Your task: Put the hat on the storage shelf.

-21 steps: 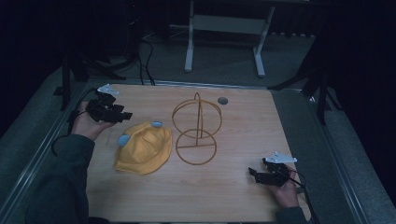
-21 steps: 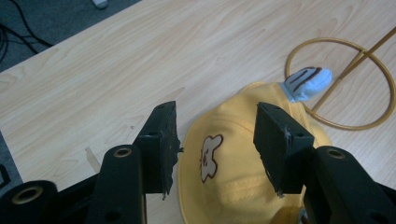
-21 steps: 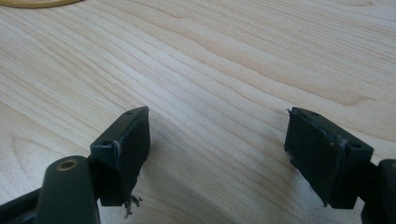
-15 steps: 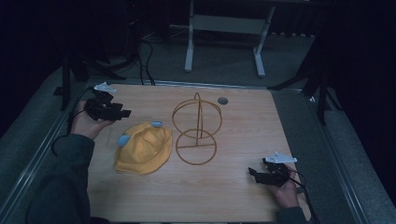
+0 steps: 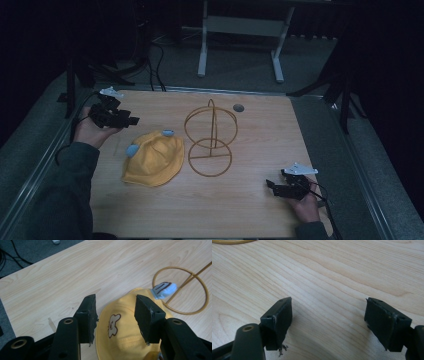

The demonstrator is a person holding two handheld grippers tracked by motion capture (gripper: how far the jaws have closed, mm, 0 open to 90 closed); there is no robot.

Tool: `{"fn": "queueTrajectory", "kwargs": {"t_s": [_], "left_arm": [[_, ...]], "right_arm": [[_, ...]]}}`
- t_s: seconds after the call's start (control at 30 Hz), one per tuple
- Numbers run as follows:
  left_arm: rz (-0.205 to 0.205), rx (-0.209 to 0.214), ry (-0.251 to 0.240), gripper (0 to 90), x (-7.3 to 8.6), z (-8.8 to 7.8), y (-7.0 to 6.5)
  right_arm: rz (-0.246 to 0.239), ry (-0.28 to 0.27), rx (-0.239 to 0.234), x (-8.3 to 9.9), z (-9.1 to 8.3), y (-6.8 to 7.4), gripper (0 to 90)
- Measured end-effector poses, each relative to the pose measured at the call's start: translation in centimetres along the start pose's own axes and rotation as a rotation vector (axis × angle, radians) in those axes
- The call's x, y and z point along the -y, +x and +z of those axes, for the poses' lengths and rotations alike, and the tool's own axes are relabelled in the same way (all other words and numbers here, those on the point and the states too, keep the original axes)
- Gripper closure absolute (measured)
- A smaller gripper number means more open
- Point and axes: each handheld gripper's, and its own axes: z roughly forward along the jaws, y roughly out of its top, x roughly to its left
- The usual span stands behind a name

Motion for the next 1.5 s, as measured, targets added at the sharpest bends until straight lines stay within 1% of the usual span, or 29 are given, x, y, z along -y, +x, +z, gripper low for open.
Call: {"fn": "queueTrajectory", "kwargs": {"t_s": [0.1, 0.17, 0.4, 0.5, 0.53, 0.57, 0.7, 0.73, 0.83, 0.87, 0.93, 1.03, 1.1, 1.5], "left_arm": [[0.009, 0.011, 0.011, 52.3, -0.1, -0.3, -0.4], [0.013, 0.012, 0.015, 52.7, -0.1, -0.3, -0.5], [0.034, 0.039, 0.033, 53.6, -0.3, -0.5, -0.9], [0.04, 0.043, 0.036, 53.7, -0.3, -0.4, -1.1], [0.047, 0.056, 0.036, 53.7, -0.4, -0.4, -1.2], [0.047, 0.056, 0.036, 53.8, -0.4, -0.4, -1.2], [0.058, 0.077, 0.041, 54.6, -0.5, -0.2, -1.4], [0.067, 0.078, 0.049, 55.2, -0.5, -0.1, -1.5], [0.078, 0.093, 0.064, 56.2, -0.6, 0.1, -1.8], [0.078, 0.093, 0.064, 56.3, -0.6, 0.1, -1.8], [0.091, 0.103, 0.076, 56.7, -0.7, 0.3, -2.1], [0.09, 0.105, 0.08, 56.8, -0.8, 0.4, -2.2], [0.104, 0.116, 0.09, 57.2, -1.0, 0.6, -2.6], [0.138, 0.147, 0.127, 57.7, -1.5, 1.3, -3.5]], "right_arm": [[0.0, 0.0, 0.0, 0.0, 0.0, 0.0, 22.0], [0.0, 0.0, 0.0, 0.0, 0.0, 0.0, 22.0], [0.0, 0.0, 0.0, 0.0, 0.0, 0.0, 22.0], [0.0, 0.0, 0.0, 0.0, 0.0, 0.0, 22.0], [0.0, 0.0, 0.0, 0.0, 0.0, 0.0, 22.1], [0.0, 0.0, 0.0, 0.0, 0.0, 0.0, 22.1], [0.0, 0.0, 0.0, 0.0, 0.0, 0.0, 22.1], [0.0, 0.0, 0.0, 0.0, 0.0, 0.0, 22.1], [0.0, 0.0, 0.0, 0.0, 0.0, 0.0, 22.0], [0.0, 0.0, 0.0, 0.0, 0.0, 0.0, 22.1], [0.0, 0.0, 0.0, 0.0, 0.0, 0.0, 22.0], [0.0, 0.0, 0.0, 0.0, 0.0, 0.0, 22.1], [0.0, 0.0, 0.0, 0.0, 0.0, 0.0, 22.1], [0.0, 0.0, 0.0, 0.0, 0.0, 0.0, 22.0]]}}
